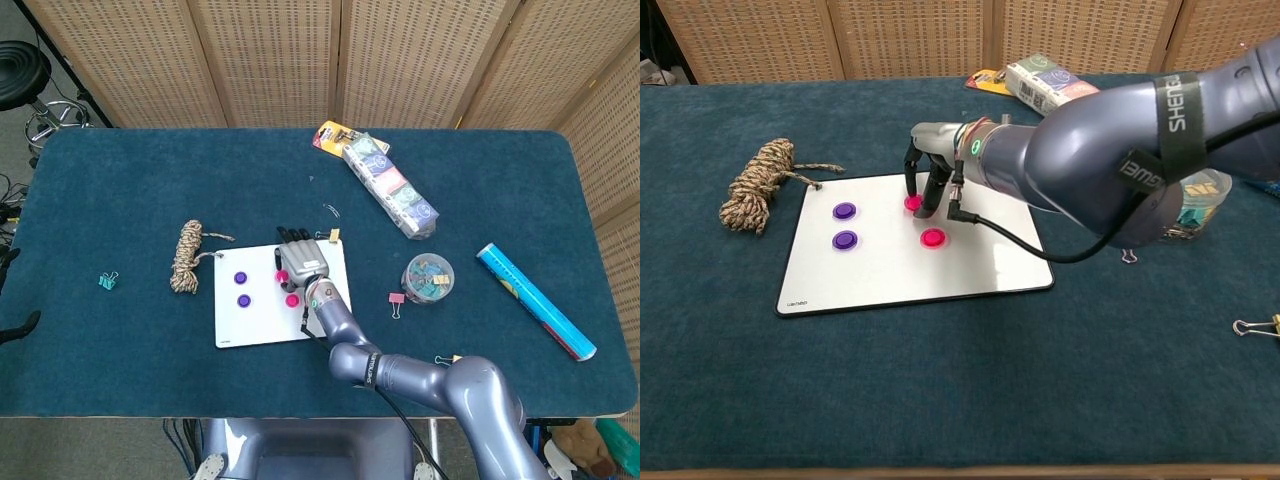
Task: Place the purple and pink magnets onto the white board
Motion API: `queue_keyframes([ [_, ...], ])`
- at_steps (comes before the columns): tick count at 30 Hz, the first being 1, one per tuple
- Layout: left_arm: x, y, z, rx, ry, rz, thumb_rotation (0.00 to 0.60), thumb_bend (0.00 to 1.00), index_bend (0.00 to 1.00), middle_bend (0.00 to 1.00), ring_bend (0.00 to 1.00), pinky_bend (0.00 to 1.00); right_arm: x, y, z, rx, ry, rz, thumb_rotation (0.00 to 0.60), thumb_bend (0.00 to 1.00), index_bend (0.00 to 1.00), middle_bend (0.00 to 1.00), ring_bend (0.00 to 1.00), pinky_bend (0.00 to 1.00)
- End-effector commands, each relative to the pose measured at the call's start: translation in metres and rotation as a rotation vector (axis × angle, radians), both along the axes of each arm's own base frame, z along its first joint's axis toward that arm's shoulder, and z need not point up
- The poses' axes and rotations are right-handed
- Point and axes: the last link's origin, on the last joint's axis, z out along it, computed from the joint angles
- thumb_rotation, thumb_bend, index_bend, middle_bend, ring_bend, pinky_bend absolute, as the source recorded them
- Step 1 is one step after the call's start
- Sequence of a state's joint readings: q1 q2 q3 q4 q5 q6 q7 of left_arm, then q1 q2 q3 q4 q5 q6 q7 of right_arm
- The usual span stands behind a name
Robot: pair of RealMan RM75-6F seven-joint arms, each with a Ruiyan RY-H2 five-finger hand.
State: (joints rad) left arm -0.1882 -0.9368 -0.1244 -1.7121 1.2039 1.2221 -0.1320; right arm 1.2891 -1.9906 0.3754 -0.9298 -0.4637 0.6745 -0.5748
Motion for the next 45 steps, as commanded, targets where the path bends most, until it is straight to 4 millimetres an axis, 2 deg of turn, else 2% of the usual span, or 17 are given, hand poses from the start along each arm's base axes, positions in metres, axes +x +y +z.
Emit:
queue_keyframes([
  [1,0.000,0.000,0.000,0.000,0.001,-0.001,0.600,0.31,0.00,0.00,0.00,0.00,-0.001,0.001,0.001,0.015,0.010,0.005,0.600,0.50,0.46,0.00,0.00,0.04],
  [7,0.000,0.000,0.000,0.003,-0.003,0.001,0.600,0.31,0.00,0.00,0.00,0.00,-0.001,0.002,0.004,0.036,0.003,0.001,0.600,0.50,0.36,0.00,0.00,0.04],
  [18,0.000,-0.001,0.002,0.006,-0.003,-0.002,0.600,0.31,0.00,0.00,0.00,0.00,-0.001,0.004,0.009,0.032,0.004,0.009,0.600,0.50,0.36,0.00,0.00,0.04],
  [23,0.001,0.000,0.001,0.005,-0.004,-0.007,0.600,0.31,0.00,0.00,0.00,0.00,0.004,0.005,0.026,0.010,-0.035,0.032,0.600,0.51,0.36,0.00,0.00,0.04],
  [27,0.002,-0.001,0.000,0.003,-0.004,-0.012,0.600,0.31,0.00,0.00,0.00,0.00,-0.002,0.006,0.049,-0.027,-0.050,0.063,0.600,0.51,0.35,0.00,0.00,0.04],
  [29,0.003,-0.002,0.000,0.002,-0.006,-0.018,0.600,0.31,0.00,0.00,0.00,0.00,-0.013,0.008,0.066,-0.056,-0.045,0.081,0.600,0.50,0.34,0.00,0.00,0.04],
  [33,0.007,-0.004,-0.002,0.006,-0.005,-0.043,0.600,0.31,0.00,0.00,0.00,0.00,-0.056,0.020,0.107,-0.160,-0.032,0.104,0.600,0.50,0.33,0.00,0.00,0.04],
  [35,0.009,-0.007,-0.004,0.009,-0.005,-0.055,0.600,0.31,0.00,0.00,0.00,0.00,-0.088,0.030,0.129,-0.228,-0.002,0.115,0.600,0.39,0.28,0.00,0.00,0.04],
  [36,0.009,-0.008,-0.004,0.009,-0.003,-0.059,0.600,0.31,0.00,0.00,0.00,0.00,-0.098,0.034,0.137,-0.246,0.006,0.125,0.600,0.25,0.24,0.00,0.00,0.04],
  [38,0.010,-0.009,-0.005,0.011,0.000,-0.065,0.600,0.31,0.00,0.00,0.00,0.00,-0.118,0.041,0.151,-0.283,0.024,0.137,0.600,0.05,0.16,0.00,0.00,0.04],
  [39,0.010,-0.010,-0.006,0.013,0.001,-0.068,0.600,0.31,0.00,0.00,0.00,0.00,-0.130,0.046,0.160,-0.305,0.042,0.142,0.600,0.01,0.12,0.00,0.00,0.04],
  [41,0.011,-0.013,-0.006,0.023,-0.001,-0.073,0.600,0.31,0.00,0.00,0.00,0.00,-0.162,0.059,0.182,-0.355,0.078,0.131,0.600,0.00,0.06,0.00,0.00,0.04],
  [44,0.013,-0.017,-0.005,0.057,-0.008,-0.088,0.600,0.31,0.00,0.00,0.00,0.00,-0.204,0.088,0.213,-0.397,0.094,0.111,0.600,0.00,0.01,0.00,0.00,0.03],
  [45,0.013,-0.018,-0.005,0.067,-0.012,-0.092,0.600,0.31,0.00,0.00,0.00,0.00,-0.211,0.095,0.219,-0.400,0.094,0.106,0.600,0.00,0.00,0.00,0.00,0.03],
])
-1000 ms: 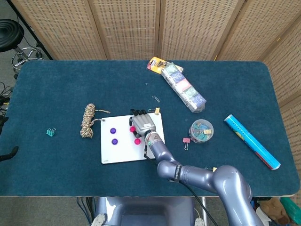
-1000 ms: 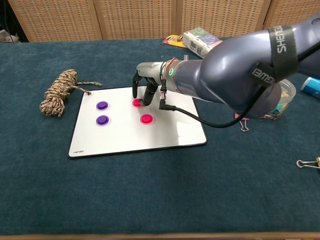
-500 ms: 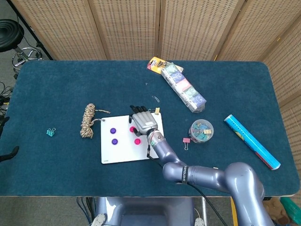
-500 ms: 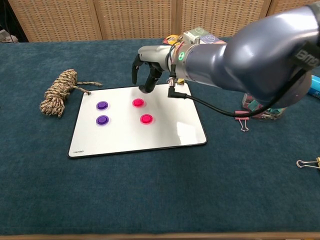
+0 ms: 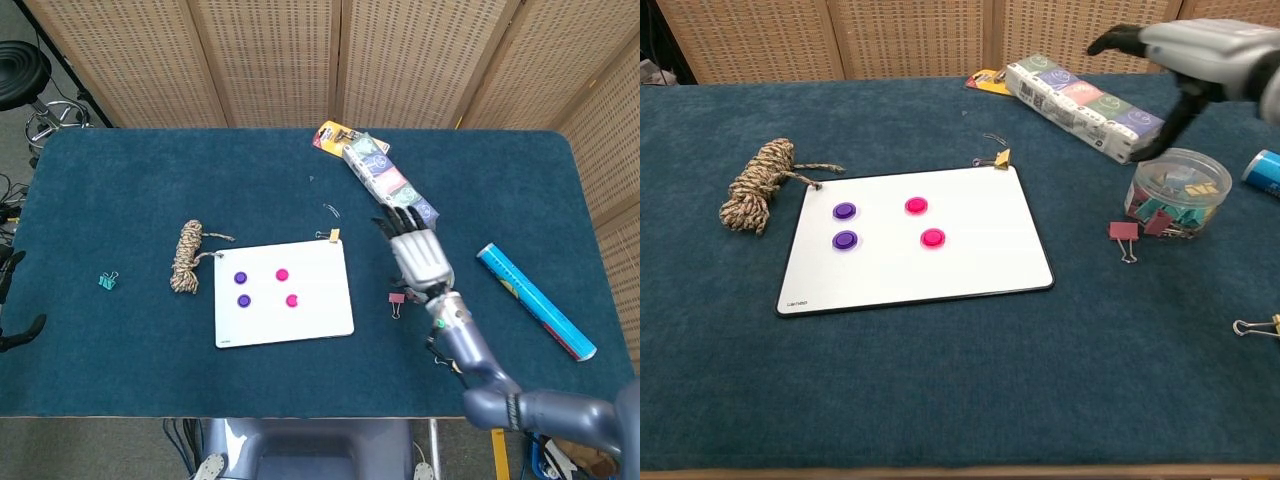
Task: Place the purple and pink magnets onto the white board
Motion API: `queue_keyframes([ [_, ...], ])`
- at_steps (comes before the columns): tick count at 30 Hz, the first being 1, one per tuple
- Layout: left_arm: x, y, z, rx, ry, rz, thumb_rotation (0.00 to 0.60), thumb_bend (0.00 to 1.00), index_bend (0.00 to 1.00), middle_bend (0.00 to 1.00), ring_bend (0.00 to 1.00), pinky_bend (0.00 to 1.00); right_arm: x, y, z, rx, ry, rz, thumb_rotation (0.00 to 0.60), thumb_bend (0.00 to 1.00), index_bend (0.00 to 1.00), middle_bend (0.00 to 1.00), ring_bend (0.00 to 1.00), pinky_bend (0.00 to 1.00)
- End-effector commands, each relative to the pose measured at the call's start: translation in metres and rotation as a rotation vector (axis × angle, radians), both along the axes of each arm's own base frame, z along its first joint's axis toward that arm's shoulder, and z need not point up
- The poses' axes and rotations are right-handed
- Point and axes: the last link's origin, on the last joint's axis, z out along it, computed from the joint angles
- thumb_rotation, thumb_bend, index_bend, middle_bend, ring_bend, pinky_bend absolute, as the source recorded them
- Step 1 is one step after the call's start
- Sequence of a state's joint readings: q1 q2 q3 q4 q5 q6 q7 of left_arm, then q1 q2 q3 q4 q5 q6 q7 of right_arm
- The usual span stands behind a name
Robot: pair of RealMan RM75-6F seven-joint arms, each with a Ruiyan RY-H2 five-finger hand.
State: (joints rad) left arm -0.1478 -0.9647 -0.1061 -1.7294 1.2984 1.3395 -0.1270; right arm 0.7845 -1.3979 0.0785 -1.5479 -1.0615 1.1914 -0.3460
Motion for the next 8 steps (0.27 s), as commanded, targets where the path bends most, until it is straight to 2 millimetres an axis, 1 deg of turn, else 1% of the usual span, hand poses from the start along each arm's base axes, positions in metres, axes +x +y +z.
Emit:
queue_keyframes([
  [1,0.001,-0.006,-0.001,0.036,-0.019,-0.012,0.600,0.31,0.00,0.00,0.00,0.00,-0.059,0.047,0.043,-0.038,0.005,-0.046,0.600,0.00,0.00,0.00,0.00,0.02],
  [3,0.000,-0.011,-0.002,0.050,-0.030,-0.019,0.600,0.31,0.00,0.00,0.00,0.00,-0.082,0.068,0.059,-0.045,0.013,-0.084,0.600,0.00,0.00,0.00,0.00,0.00],
  [5,0.001,-0.015,-0.001,0.061,-0.029,-0.032,0.600,0.31,0.00,0.00,0.00,0.00,-0.098,0.085,0.073,-0.065,0.013,-0.101,0.600,0.00,0.00,0.00,0.00,0.00],
  [8,0.001,-0.020,0.000,0.078,-0.026,-0.044,0.600,0.31,0.00,0.00,0.00,0.00,-0.115,0.103,0.086,-0.096,0.008,-0.130,0.600,0.00,0.00,0.00,0.00,0.00],
])
